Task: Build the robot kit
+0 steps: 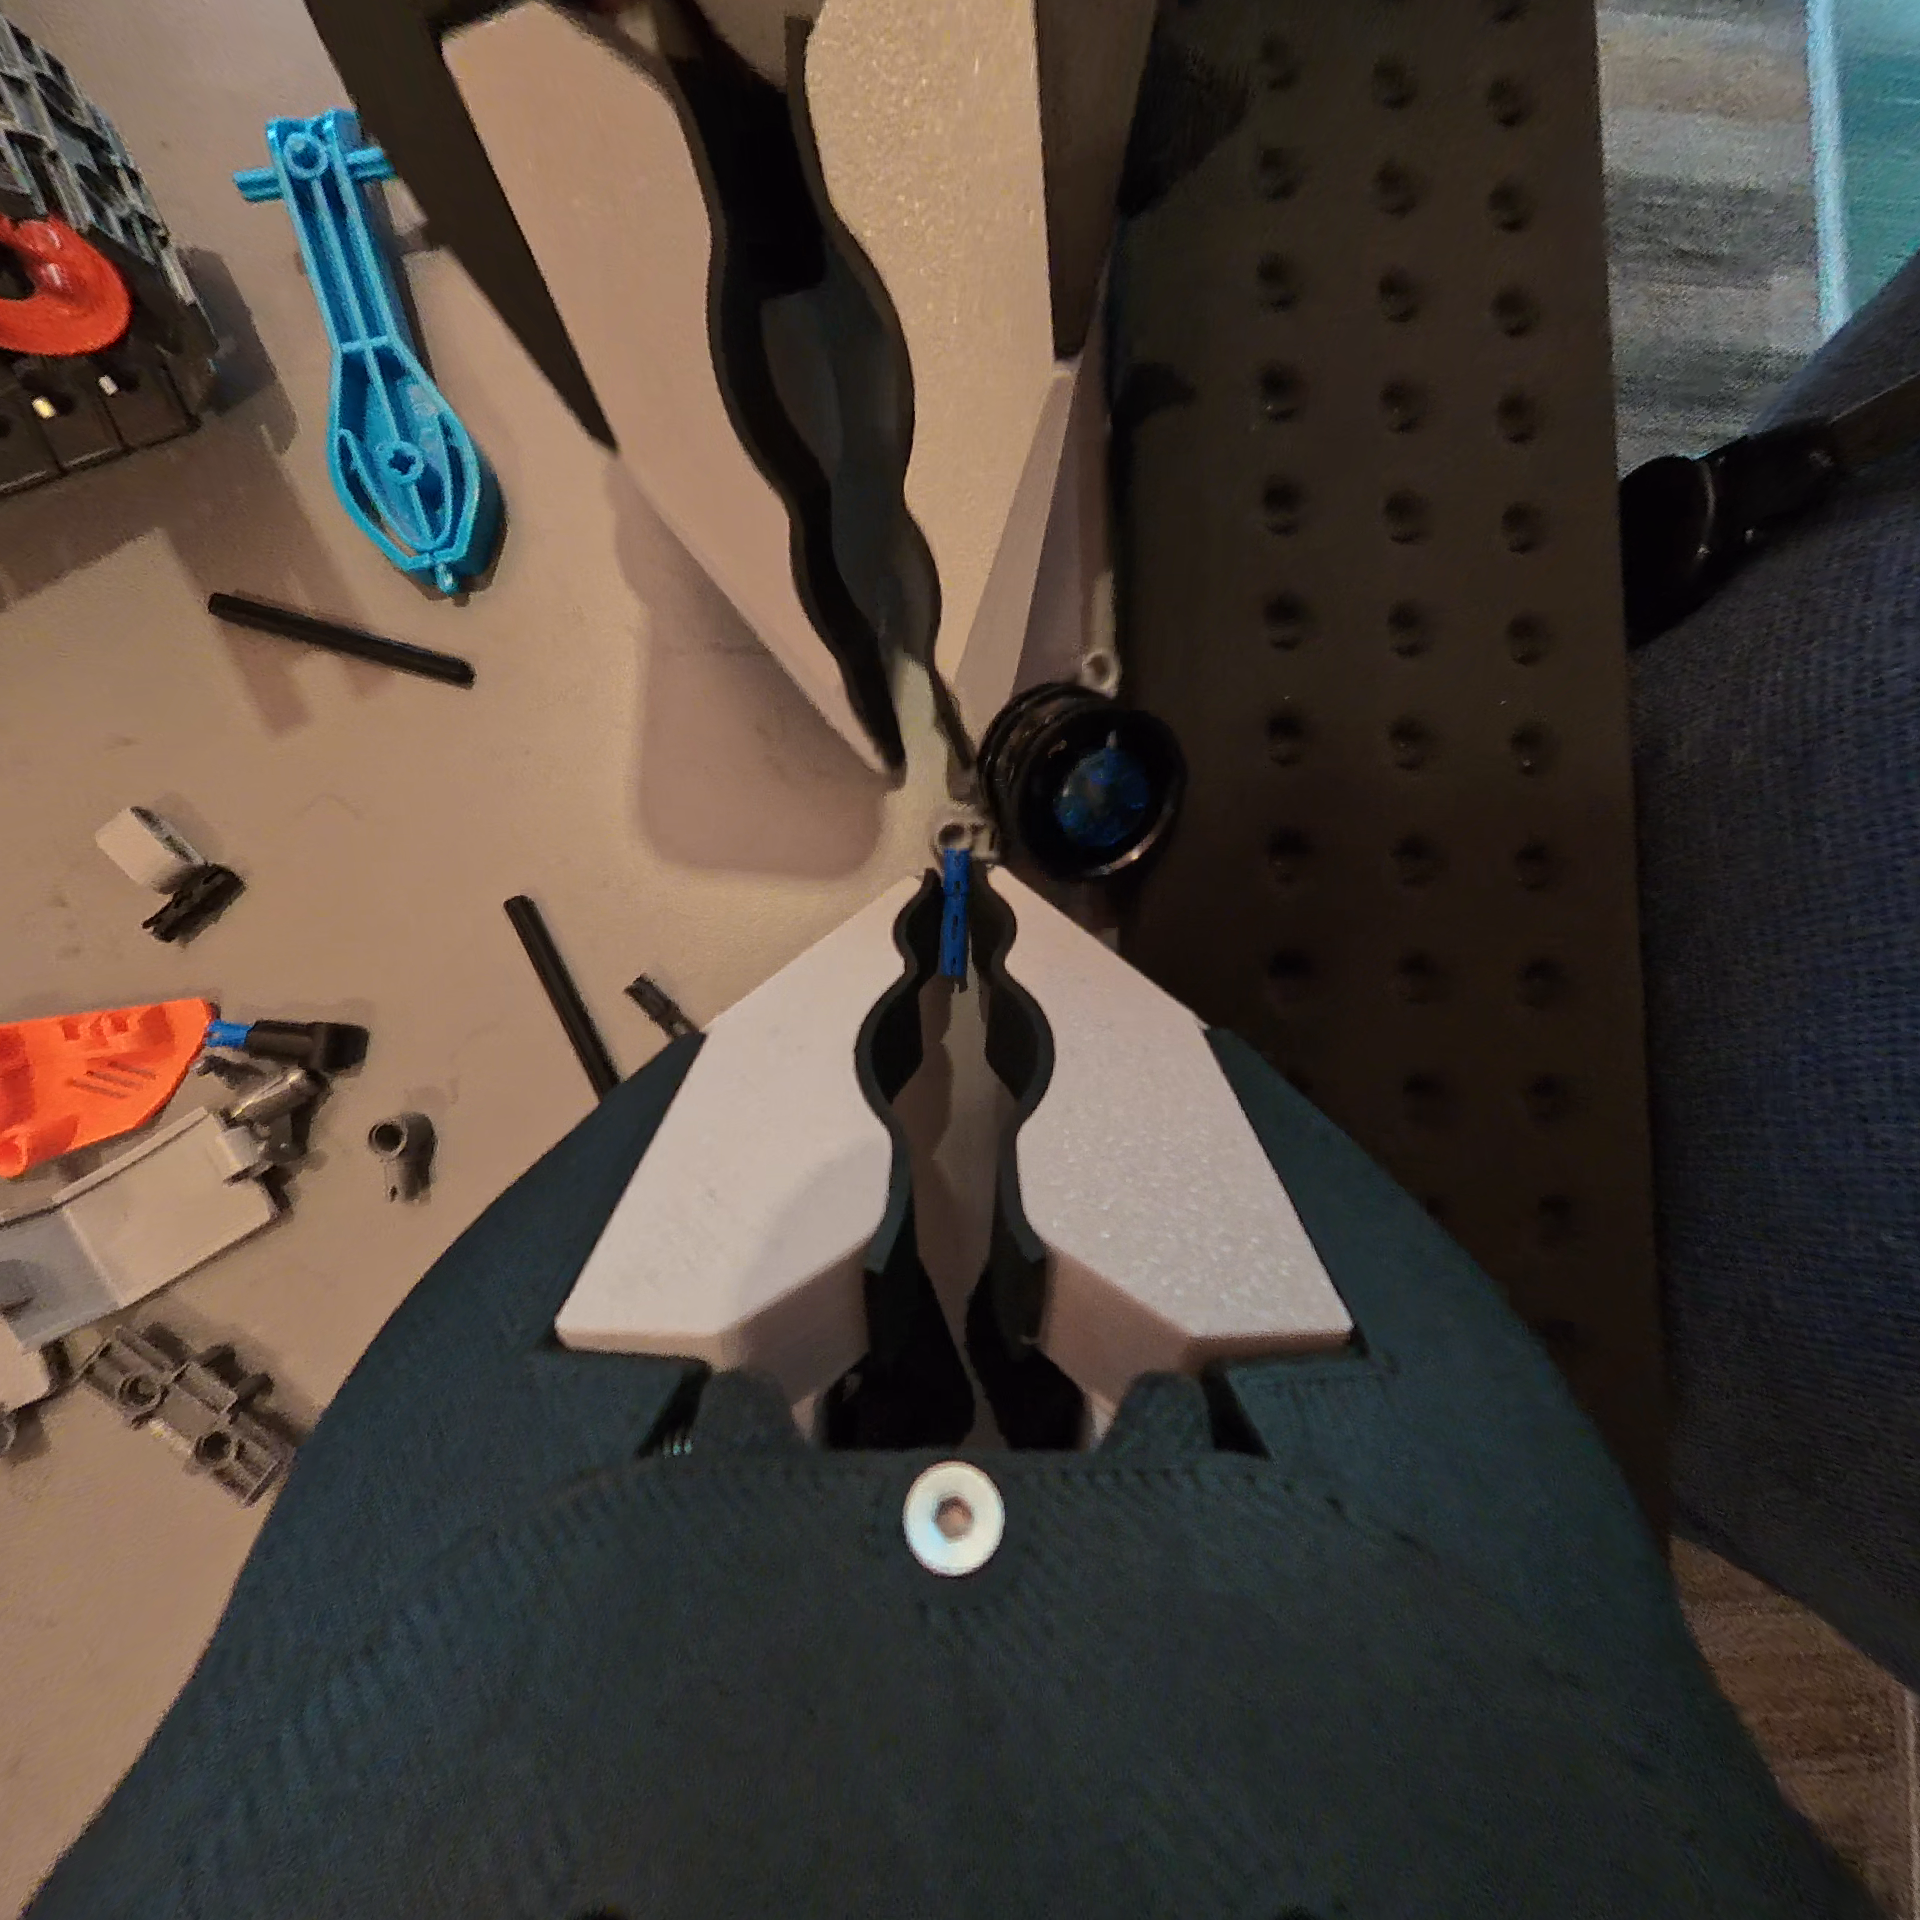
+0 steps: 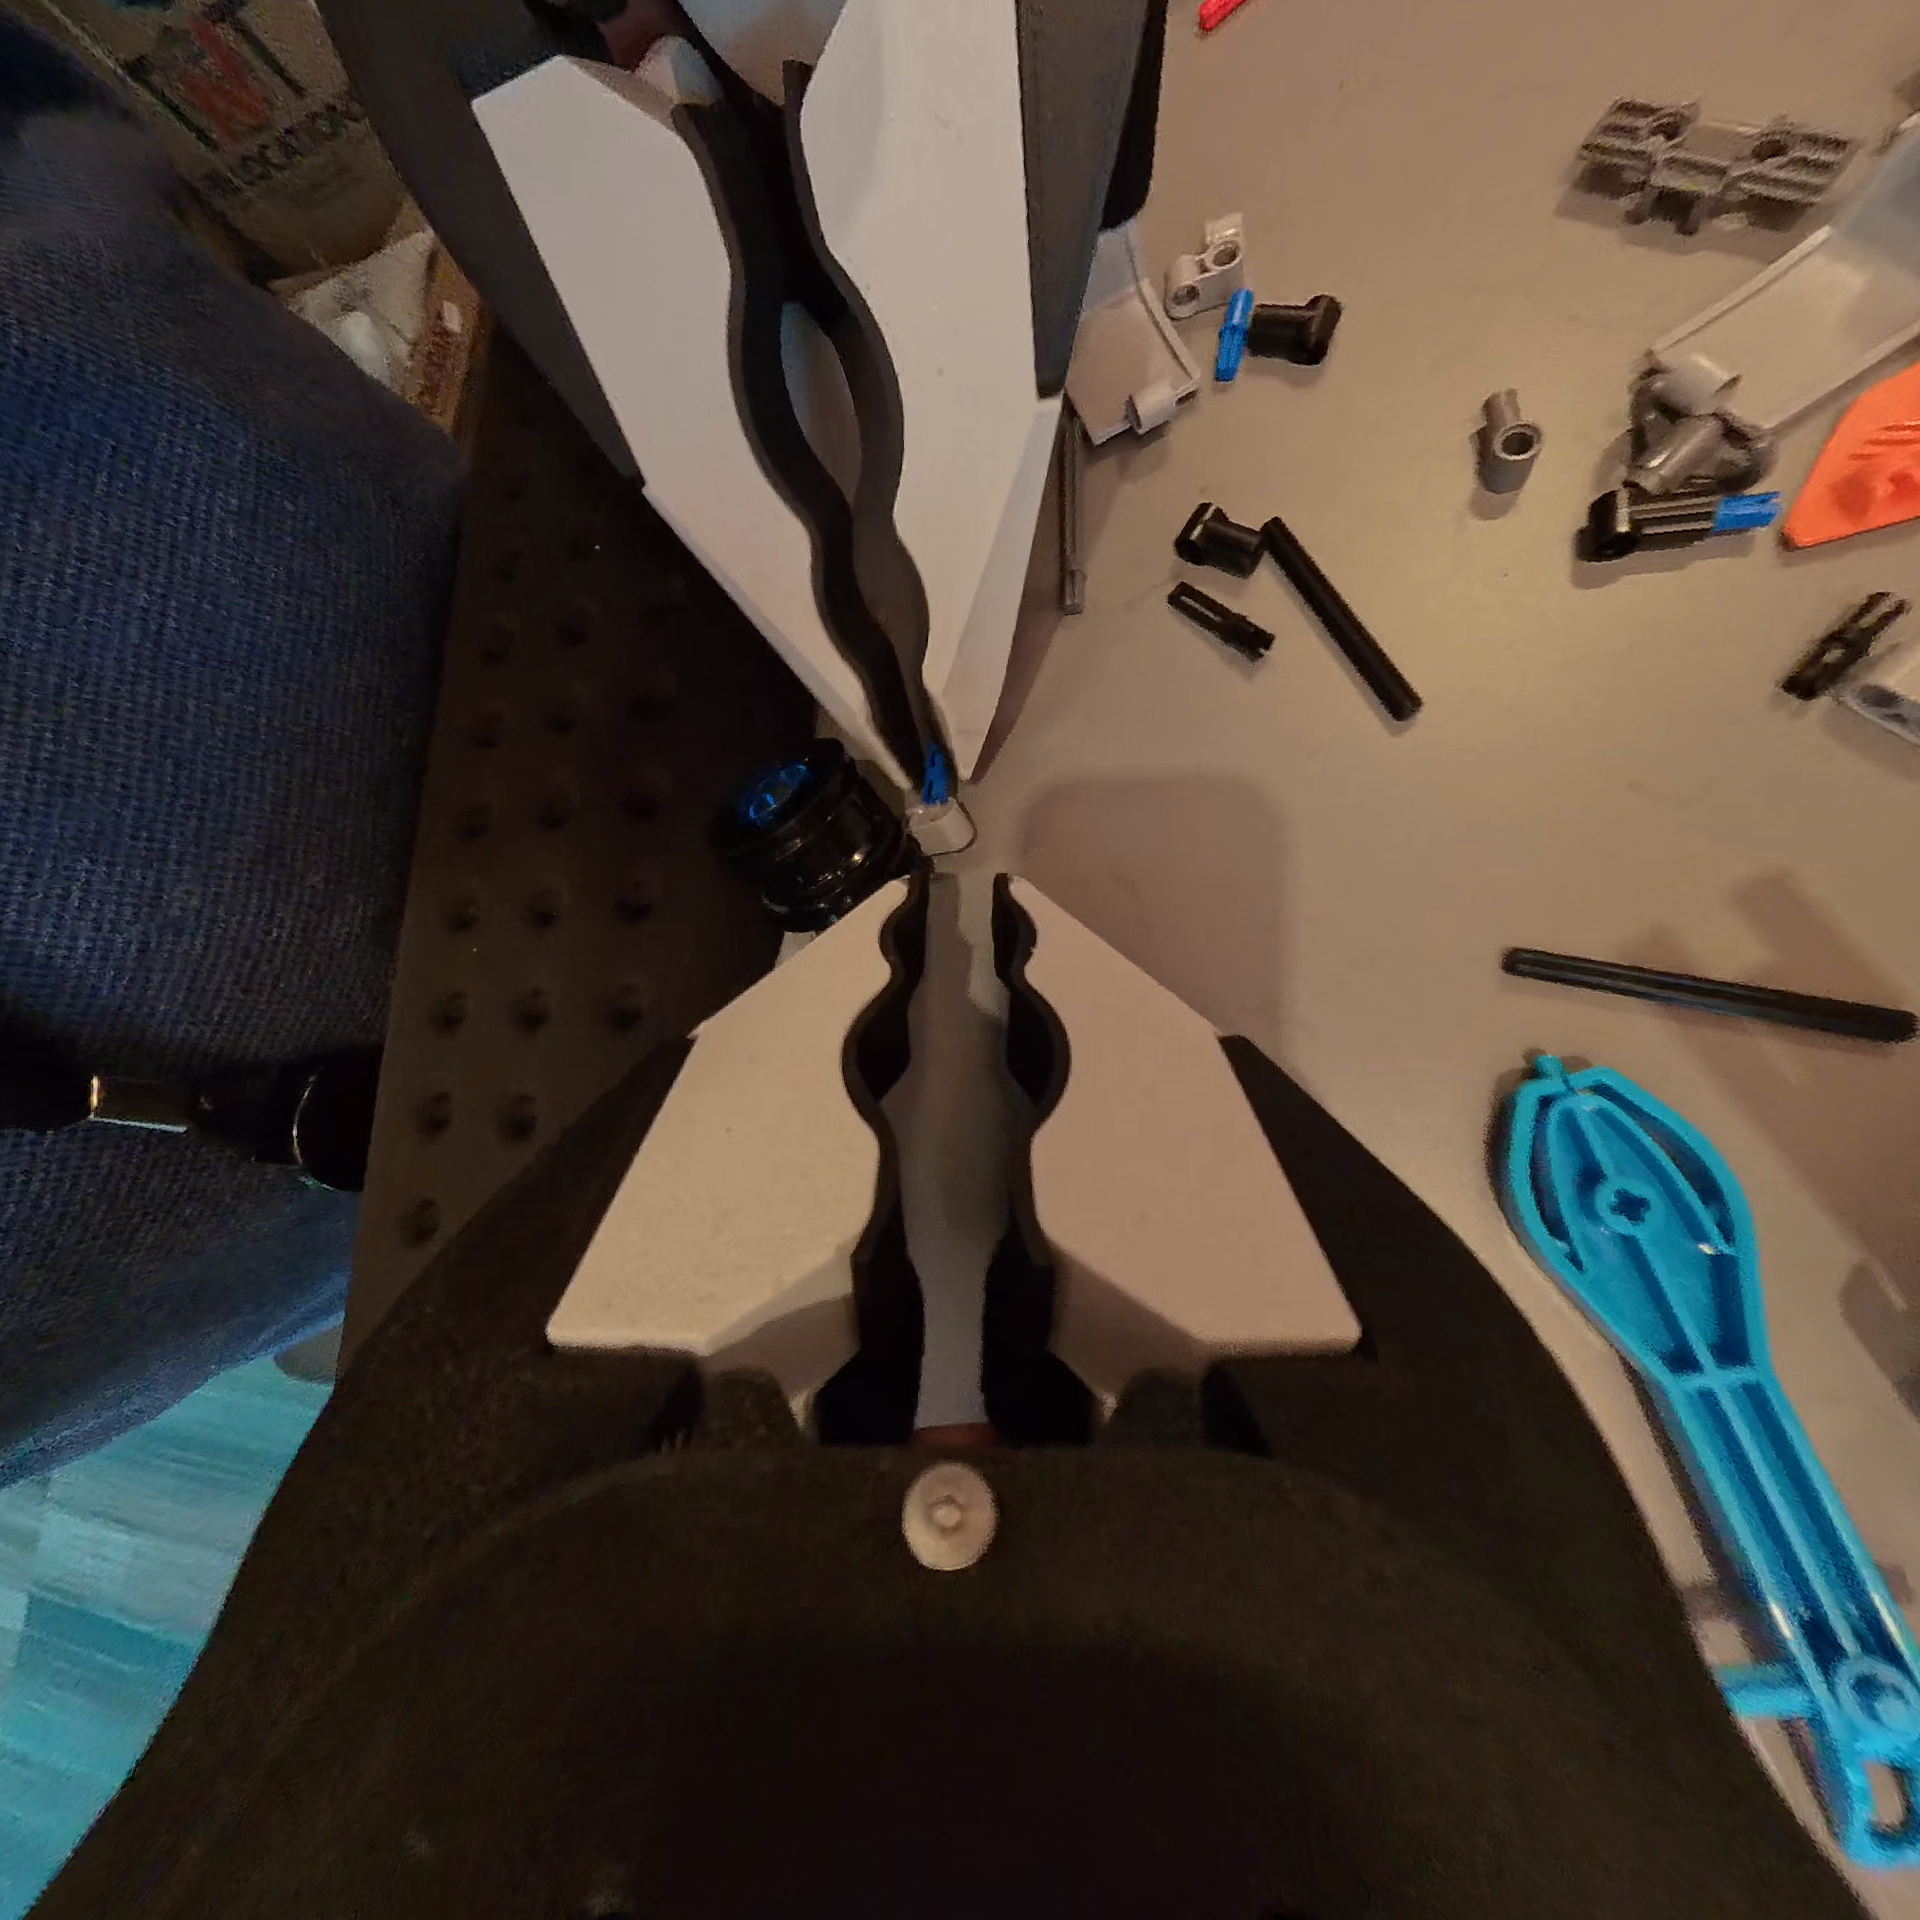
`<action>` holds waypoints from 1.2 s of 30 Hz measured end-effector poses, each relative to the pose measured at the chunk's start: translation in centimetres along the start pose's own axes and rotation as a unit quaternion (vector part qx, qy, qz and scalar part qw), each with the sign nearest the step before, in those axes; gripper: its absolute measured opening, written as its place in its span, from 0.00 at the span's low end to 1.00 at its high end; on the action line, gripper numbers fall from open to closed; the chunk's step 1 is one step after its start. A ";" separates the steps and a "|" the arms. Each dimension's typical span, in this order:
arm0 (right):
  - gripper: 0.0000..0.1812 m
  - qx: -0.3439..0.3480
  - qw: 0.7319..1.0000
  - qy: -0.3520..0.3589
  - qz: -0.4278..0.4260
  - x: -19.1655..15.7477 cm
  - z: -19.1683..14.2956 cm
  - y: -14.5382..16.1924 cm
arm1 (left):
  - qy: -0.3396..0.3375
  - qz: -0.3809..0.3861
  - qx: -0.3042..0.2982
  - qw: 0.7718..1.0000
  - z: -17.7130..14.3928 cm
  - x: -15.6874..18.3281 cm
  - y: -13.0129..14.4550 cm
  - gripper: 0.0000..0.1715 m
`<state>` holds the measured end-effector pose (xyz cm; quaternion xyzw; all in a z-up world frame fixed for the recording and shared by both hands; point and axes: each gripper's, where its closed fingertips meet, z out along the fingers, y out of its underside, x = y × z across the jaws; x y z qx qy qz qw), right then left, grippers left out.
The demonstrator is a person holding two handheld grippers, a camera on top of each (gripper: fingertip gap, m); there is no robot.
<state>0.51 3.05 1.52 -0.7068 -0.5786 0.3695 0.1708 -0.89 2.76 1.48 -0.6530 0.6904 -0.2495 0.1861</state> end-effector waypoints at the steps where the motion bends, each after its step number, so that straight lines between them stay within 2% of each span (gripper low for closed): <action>1: 0.07 0.006 1.000 0.003 0.001 0.0 -0.3 -0.1 | -0.010 -0.001 -0.003 1.000 -0.3 -0.3 0.3 0.02; 4: 0.09 0.024 1.000 -0.002 0.009 -0.5 -1.2 -0.3 | 0.008 -0.022 0.023 0.999 -1.1 -0.1 -0.1 0.02; 9: 0.14 0.021 1.000 -0.008 0.010 -2.2 -1.4 0.3 | 0.013 -0.013 0.009 1.000 -0.3 0.6 0.1 0.02; 12: 0.10 0.016 1.000 0.006 0.005 -2.6 -1.0 0.3 | 0.013 -0.013 0.012 1.000 -0.1 0.4 -0.2 0.02; 17: 0.08 0.017 0.996 0.085 -0.016 -1.8 -0.3 -0.6 | -0.011 -0.006 -0.010 1.000 0.3 -0.9 0.4 0.02; 21: 0.07 -0.001 0.985 0.158 -0.074 -1.5 0.3 -1.3 | -0.043 -0.010 -0.025 0.999 -0.2 -2.6 1.1 0.02; 25: 0.06 -0.014 0.973 0.194 -0.121 -1.9 0.7 -1.5 | -0.022 -0.035 0.023 0.999 -1.3 -2.6 -0.2 0.02; 26: 0.02 -0.016 0.967 0.214 -0.137 -1.6 0.7 -1.5 | -0.012 -0.037 0.032 0.999 -1.3 -2.2 -0.7 0.02; 31: 0.07 -0.001 0.968 0.205 -0.145 -2.5 0.5 -1.7 | -0.018 -0.022 0.021 0.999 -0.9 -1.4 -0.6 0.01; 33: 0.08 0.032 0.977 0.176 -0.111 -2.9 -0.3 -2.2 | -0.009 -0.024 0.032 0.999 -0.9 -0.9 -0.9 0.02; 36: 0.11 0.038 0.980 0.179 -0.077 -1.8 -1.2 -1.8 | -0.027 -0.018 0.022 0.999 -1.2 -1.0 -0.5 0.02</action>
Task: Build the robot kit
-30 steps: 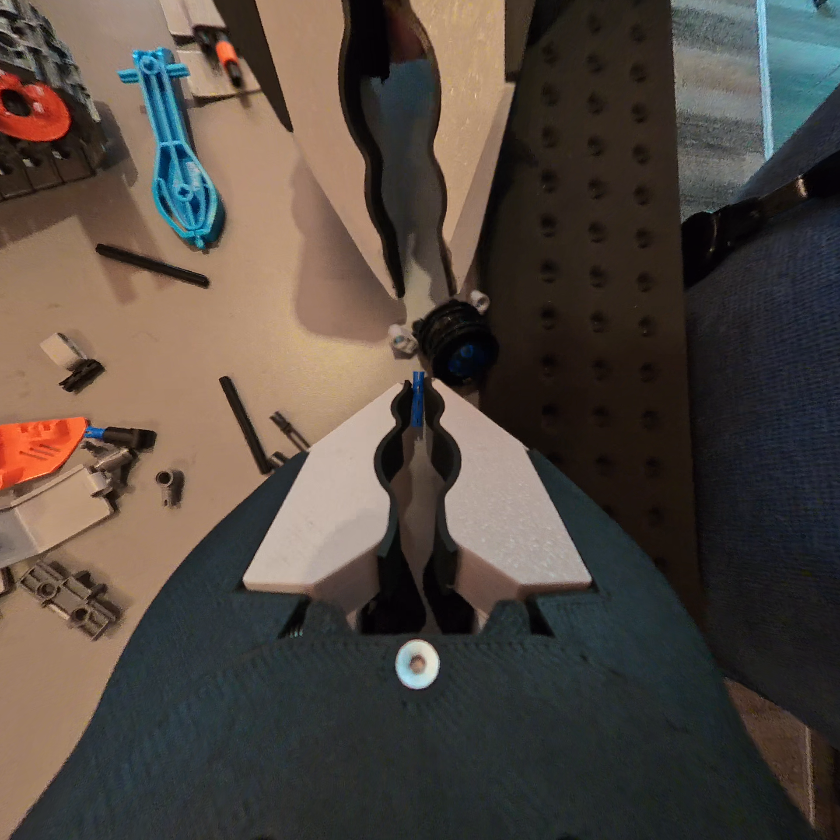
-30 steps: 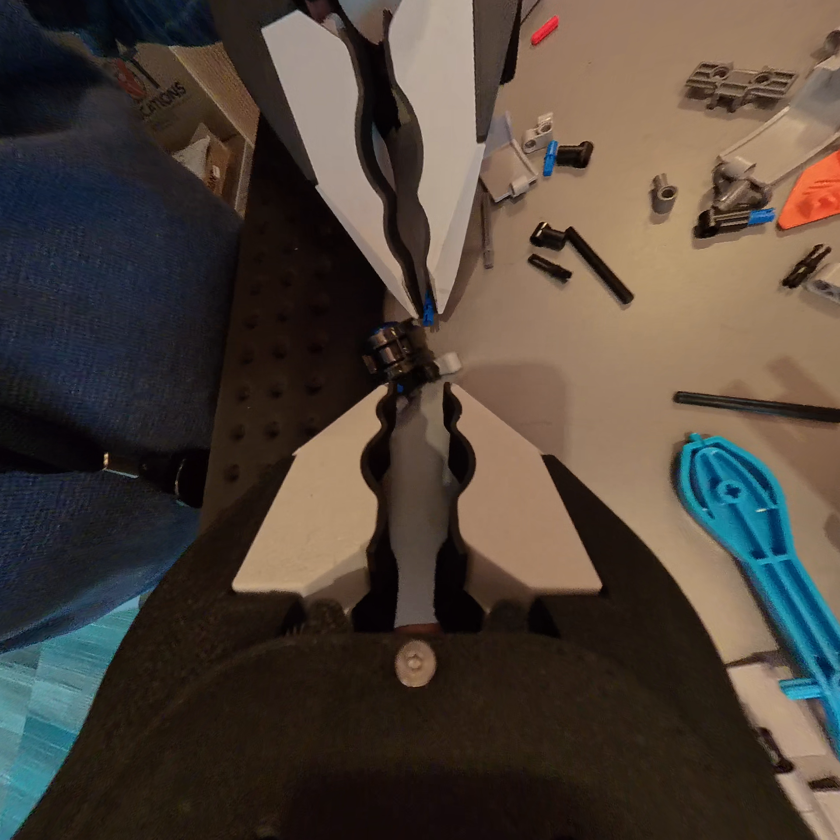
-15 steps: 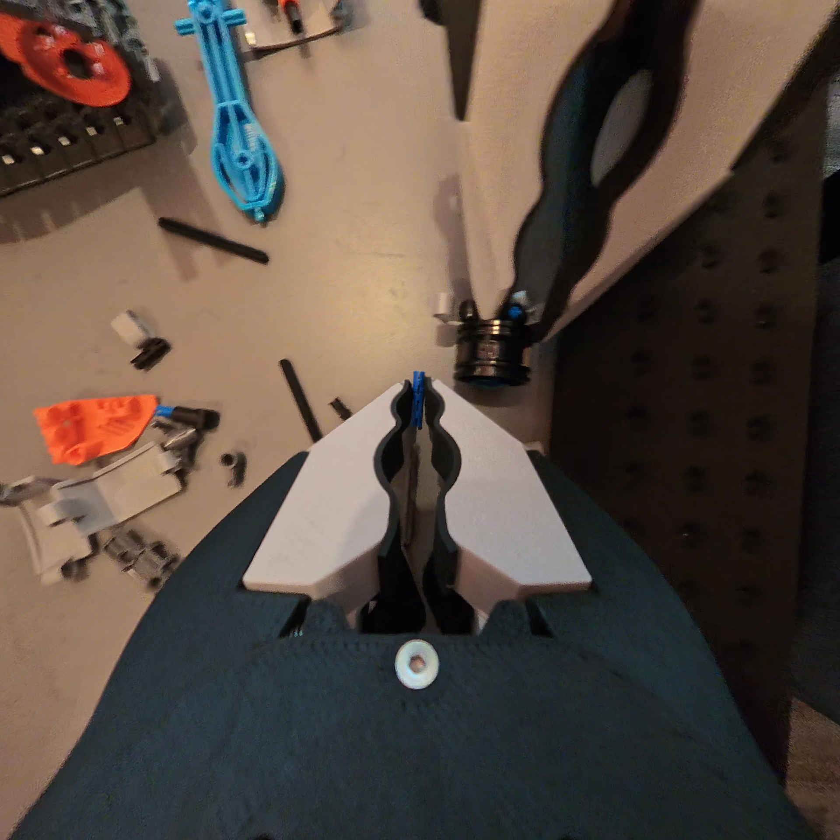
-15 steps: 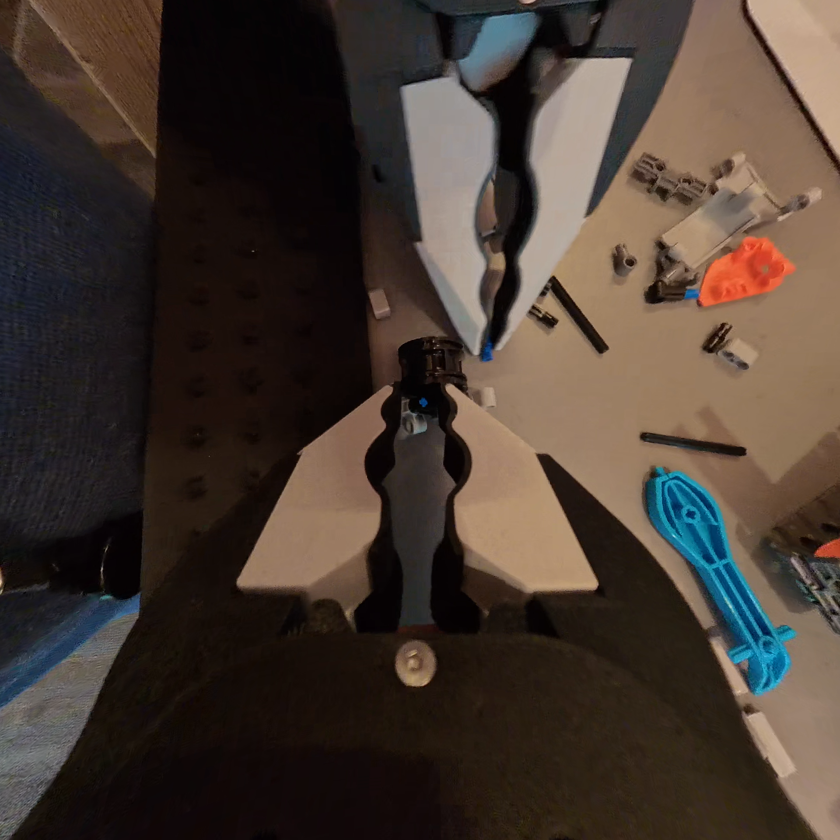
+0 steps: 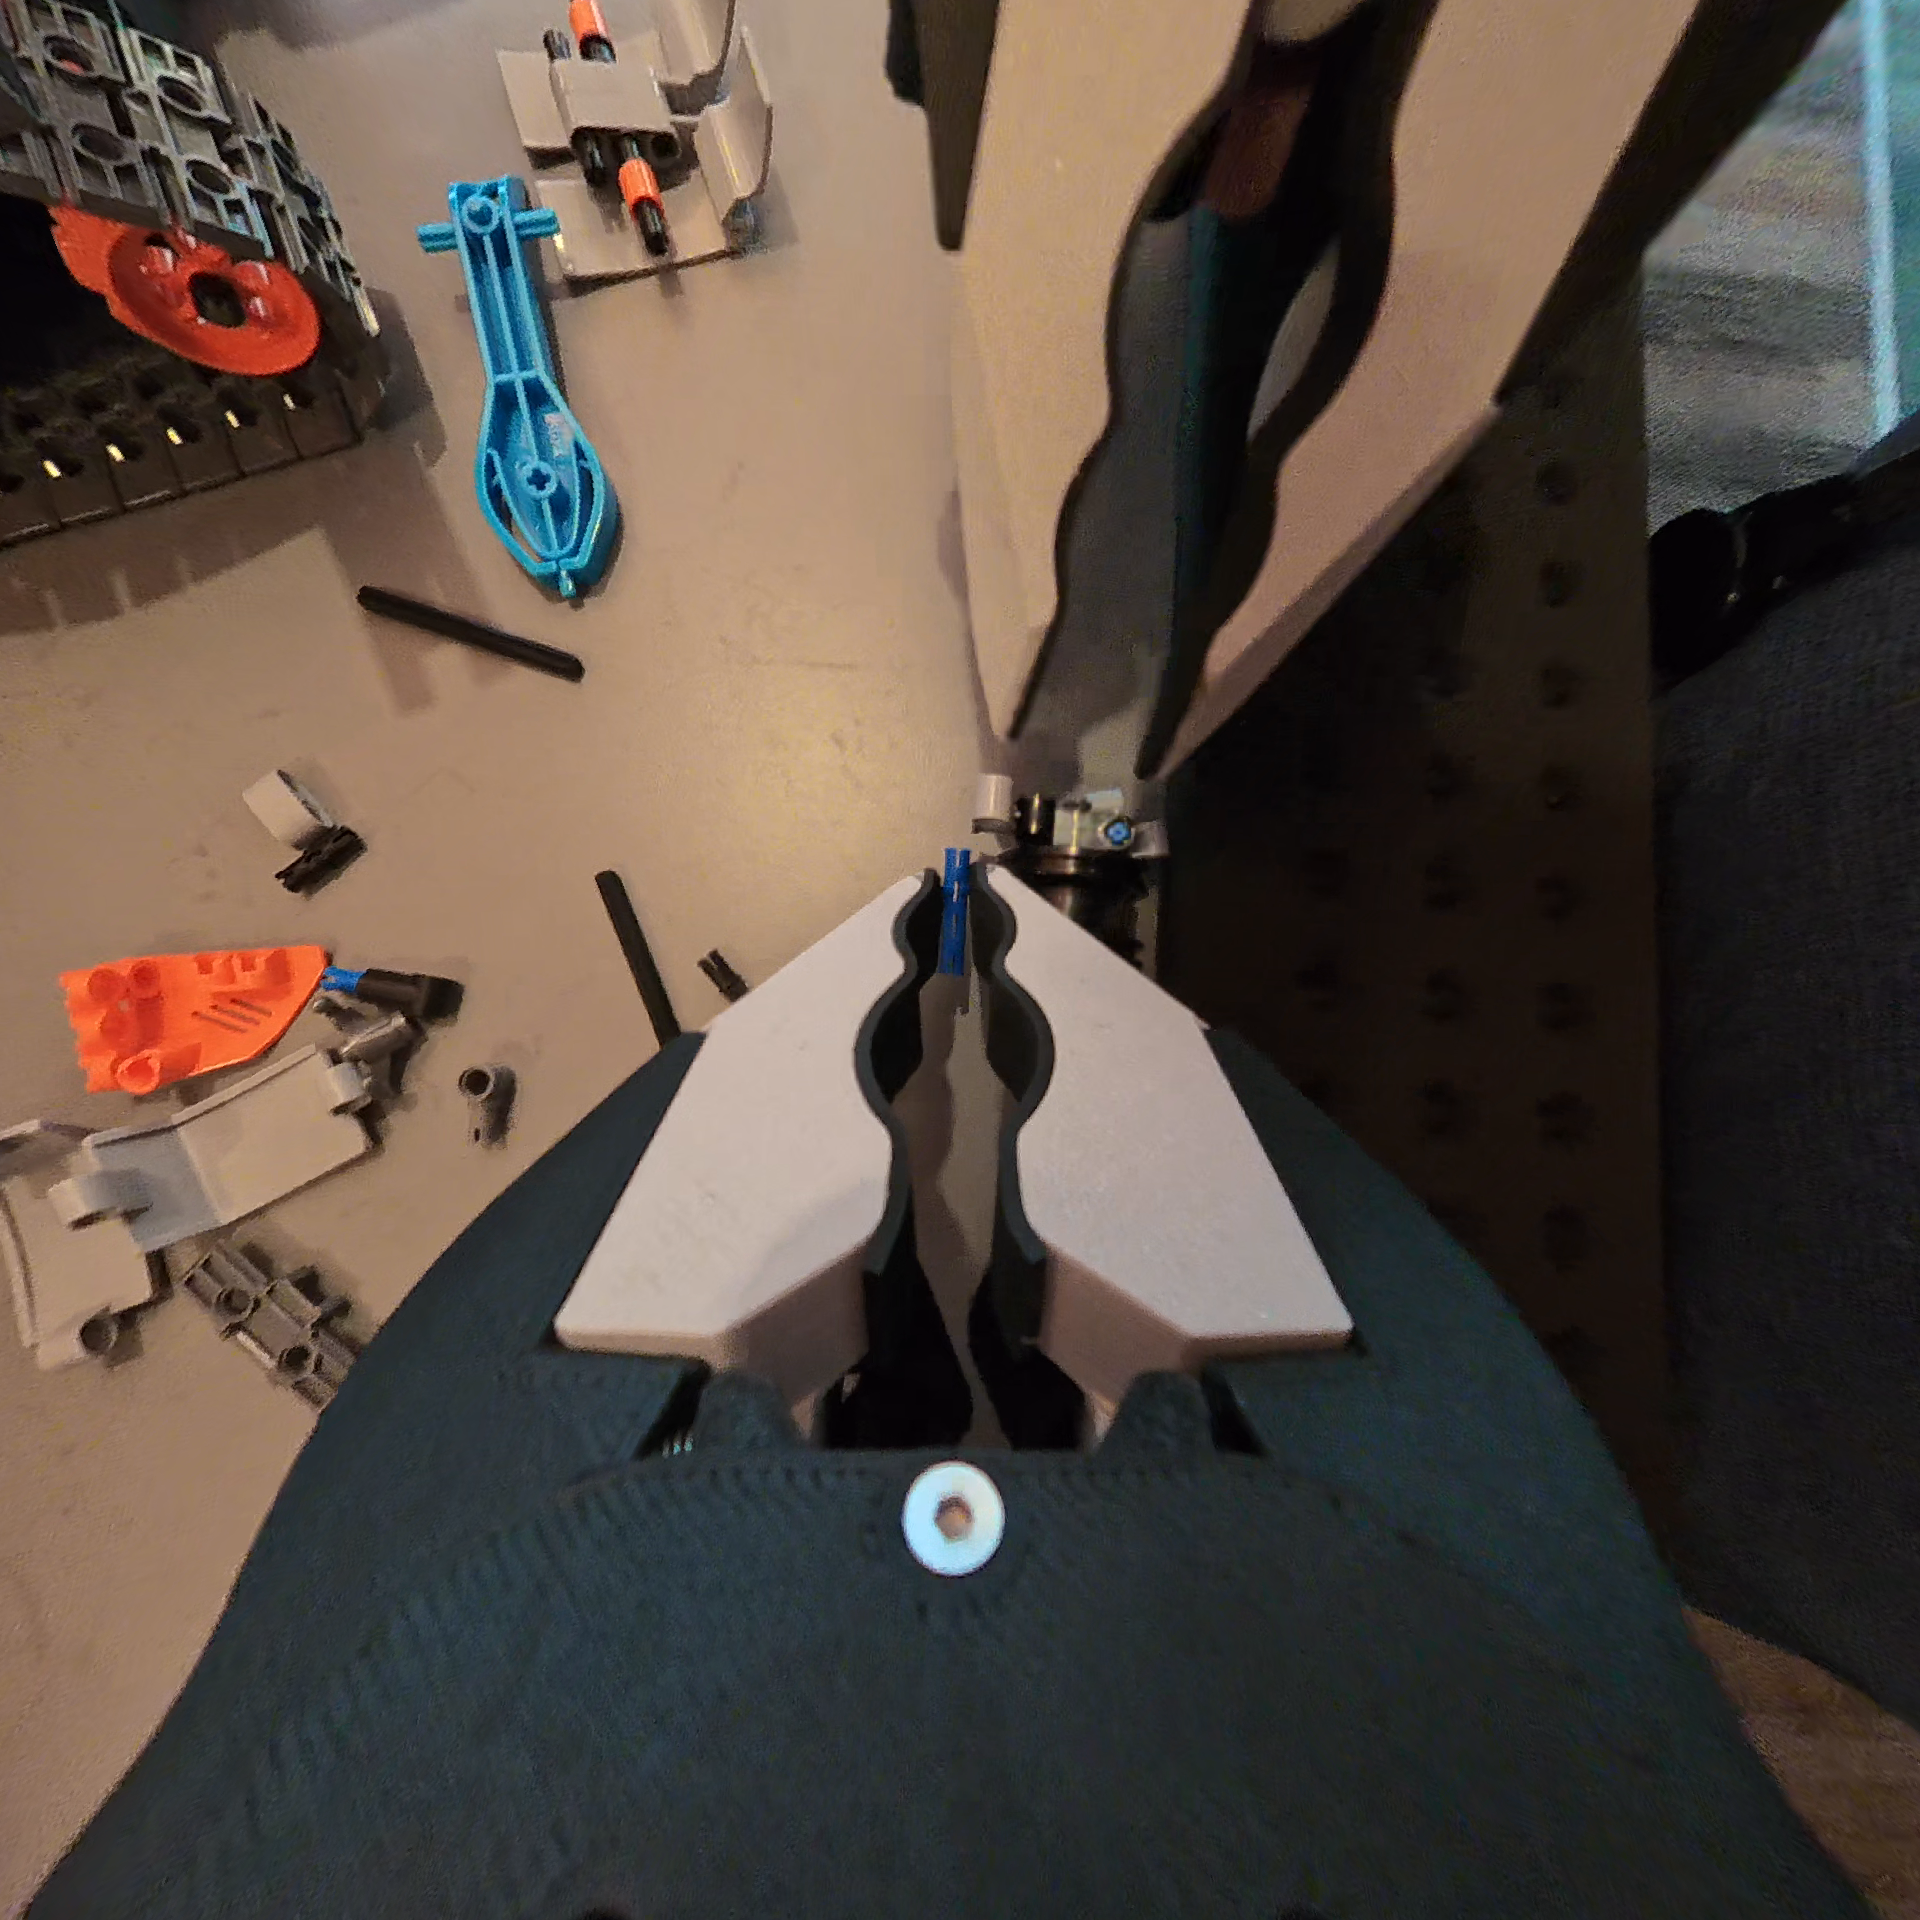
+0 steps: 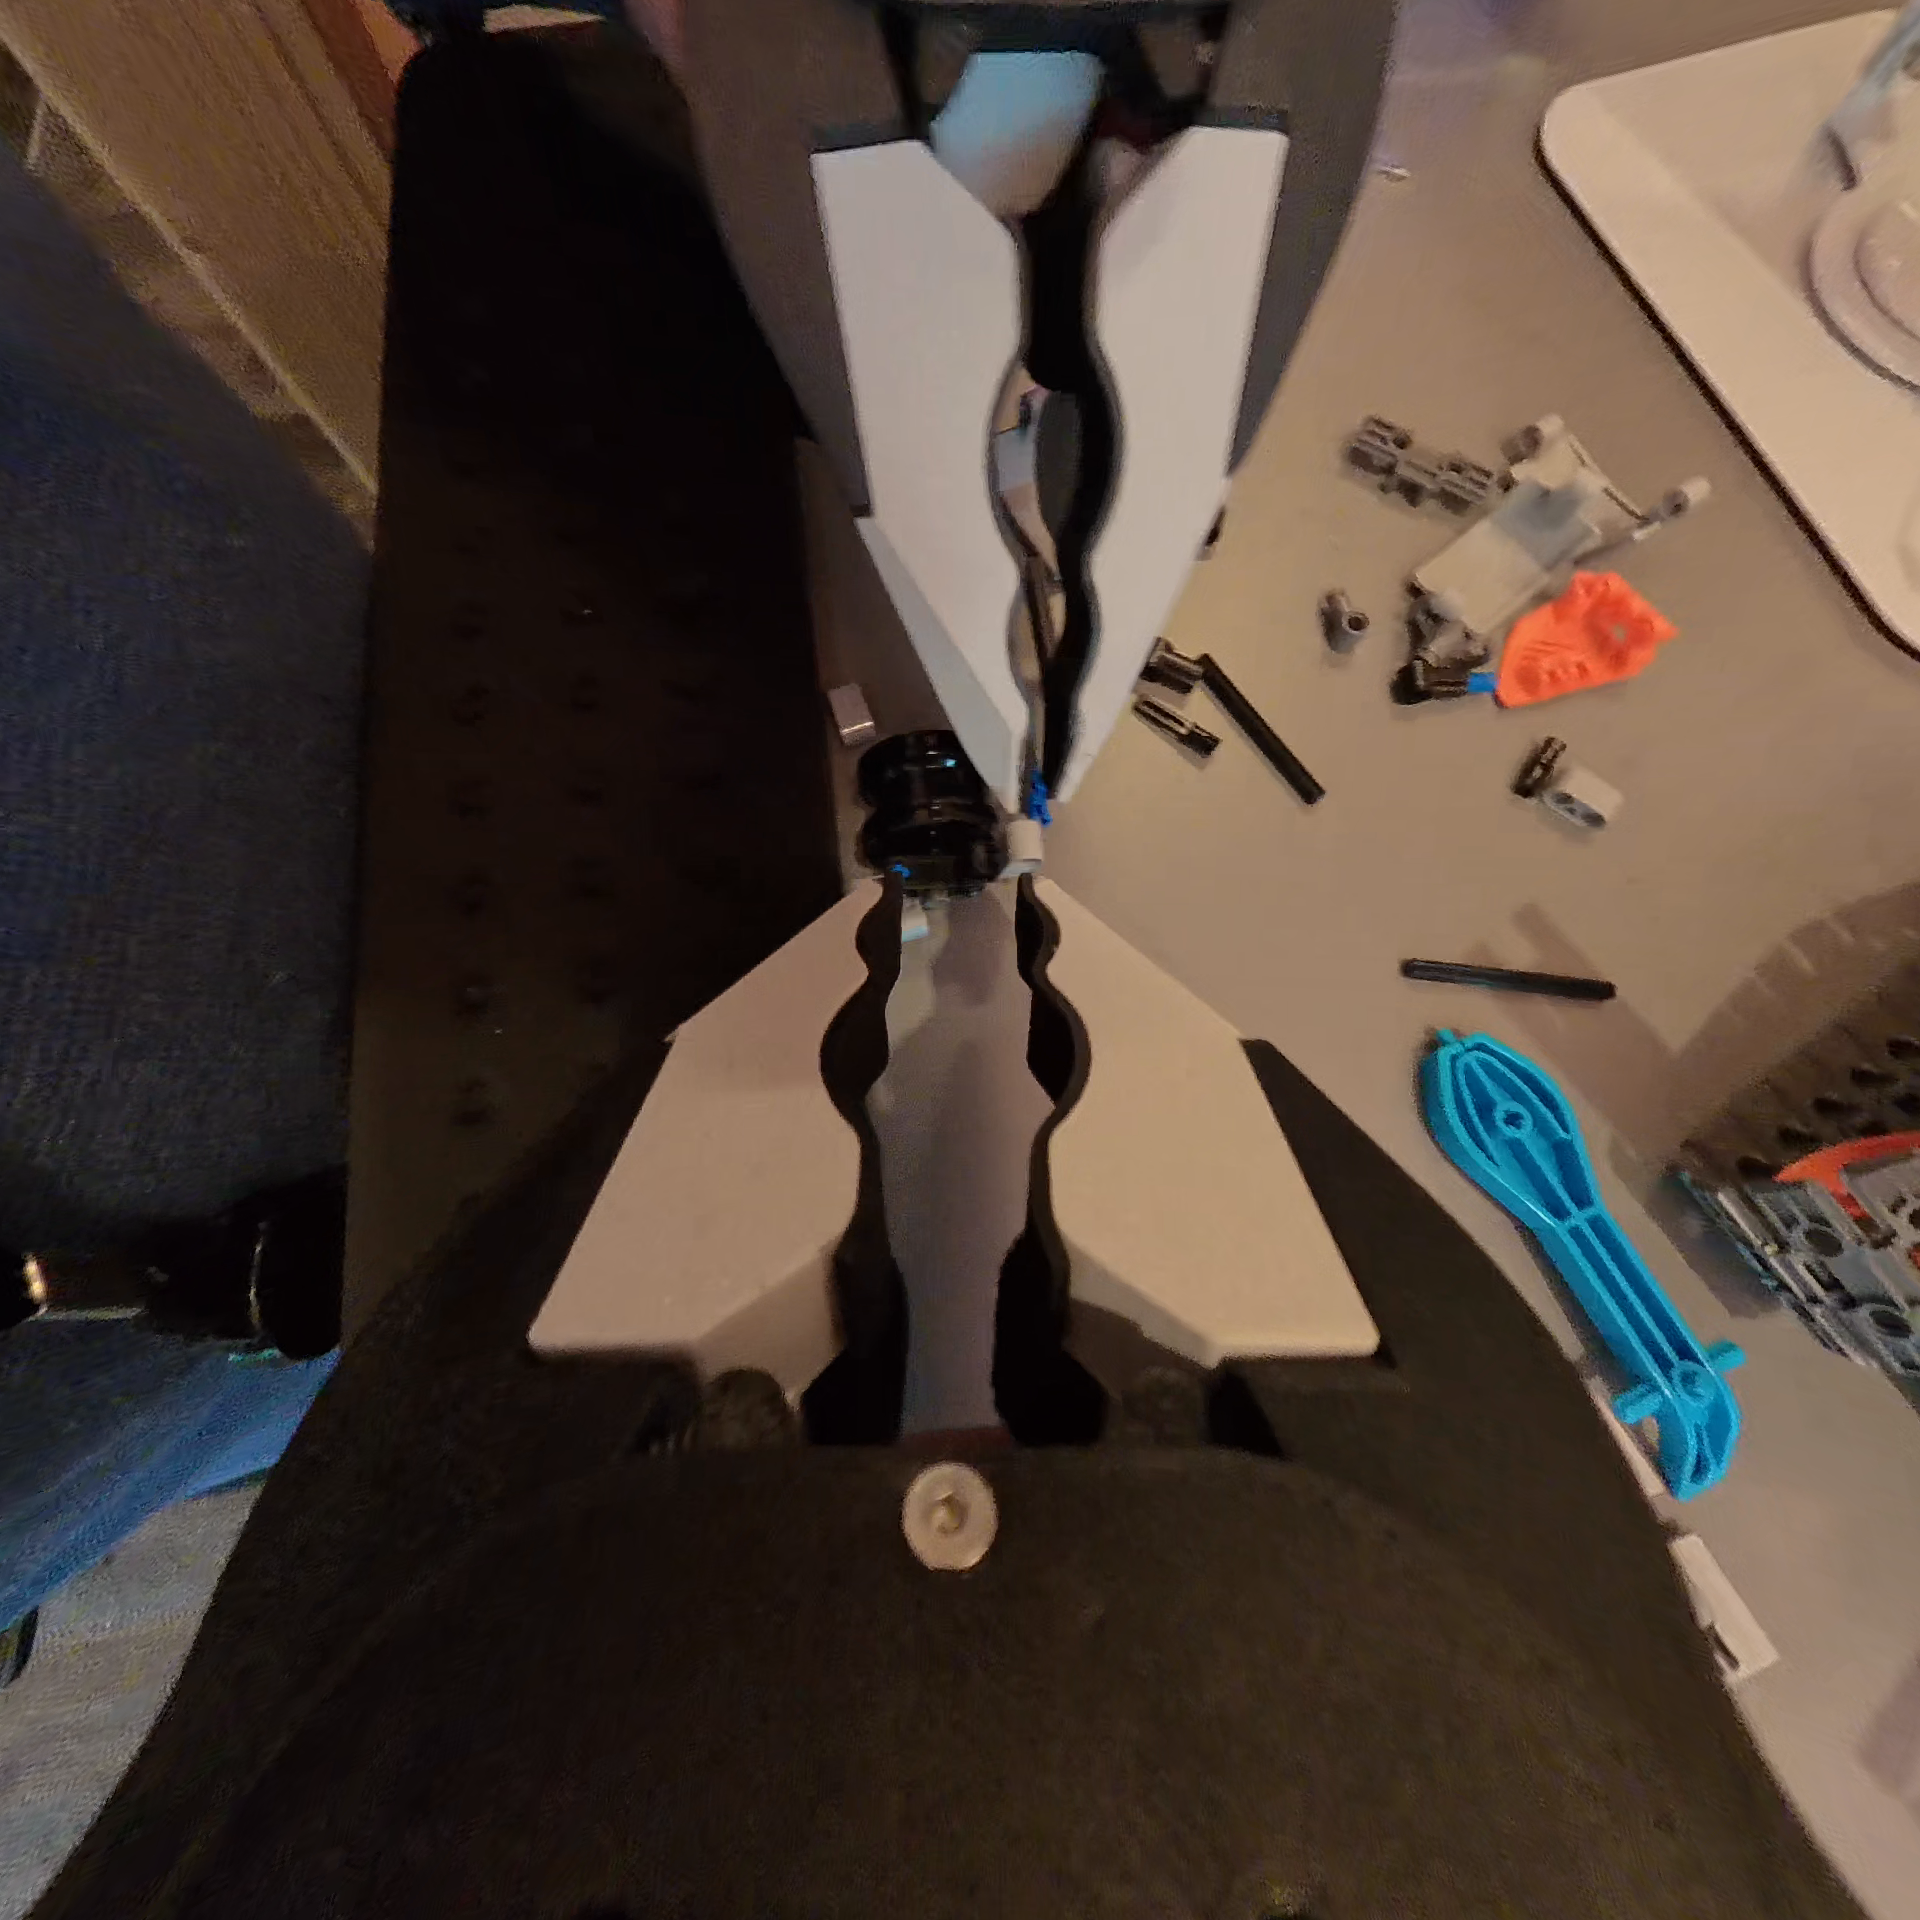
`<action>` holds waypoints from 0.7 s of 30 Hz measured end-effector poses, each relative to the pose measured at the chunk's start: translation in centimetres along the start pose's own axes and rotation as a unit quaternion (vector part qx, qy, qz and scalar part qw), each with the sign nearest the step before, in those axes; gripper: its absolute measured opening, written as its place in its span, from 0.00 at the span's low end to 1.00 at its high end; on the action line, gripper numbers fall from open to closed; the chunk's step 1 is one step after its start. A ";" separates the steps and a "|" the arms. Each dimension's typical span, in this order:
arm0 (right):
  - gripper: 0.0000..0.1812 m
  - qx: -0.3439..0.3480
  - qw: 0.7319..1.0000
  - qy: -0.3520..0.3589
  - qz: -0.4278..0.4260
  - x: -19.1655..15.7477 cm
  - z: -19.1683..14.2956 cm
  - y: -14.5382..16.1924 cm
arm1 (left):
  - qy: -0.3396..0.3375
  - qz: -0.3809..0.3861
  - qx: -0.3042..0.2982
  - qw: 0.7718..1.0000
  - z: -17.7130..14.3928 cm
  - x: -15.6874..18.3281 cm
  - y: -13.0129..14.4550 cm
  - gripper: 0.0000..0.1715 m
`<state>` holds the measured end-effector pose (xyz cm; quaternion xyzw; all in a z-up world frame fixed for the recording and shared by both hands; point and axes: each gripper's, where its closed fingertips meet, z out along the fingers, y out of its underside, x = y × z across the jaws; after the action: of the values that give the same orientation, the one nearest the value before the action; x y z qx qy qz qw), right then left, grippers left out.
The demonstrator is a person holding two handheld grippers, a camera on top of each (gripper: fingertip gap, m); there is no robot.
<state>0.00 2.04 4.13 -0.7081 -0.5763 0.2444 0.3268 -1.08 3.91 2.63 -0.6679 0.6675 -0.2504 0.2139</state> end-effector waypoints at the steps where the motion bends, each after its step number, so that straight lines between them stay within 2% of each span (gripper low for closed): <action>1: 0.11 0.008 1.000 0.003 0.011 0.3 -0.1 -0.1 | -0.003 0.001 0.002 1.000 -0.2 0.0 0.0 0.02; 4: 0.11 0.038 0.997 -0.028 0.062 0.7 0.3 -0.6 | 0.005 0.000 0.006 1.000 -0.1 0.5 -0.1 0.02; 9: 0.09 0.036 0.993 -0.074 0.087 1.0 0.9 -0.1 | 0.000 0.001 0.009 1.000 0.0 0.7 -0.2 0.02; 15: 0.05 0.039 0.990 -0.116 0.065 0.9 0.7 -0.1 | 0.005 0.005 0.015 1.000 0.1 1.2 -0.5 0.01; 21: 0.03 0.043 0.991 -0.119 0.039 1.1 0.7 0.2 | 0.002 0.005 0.019 1.000 0.2 1.0 -0.7 0.01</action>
<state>-0.15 3.24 3.53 -0.6808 -0.5723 0.3641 0.2764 -0.40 2.87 2.93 -0.6596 0.6666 -0.2631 0.2267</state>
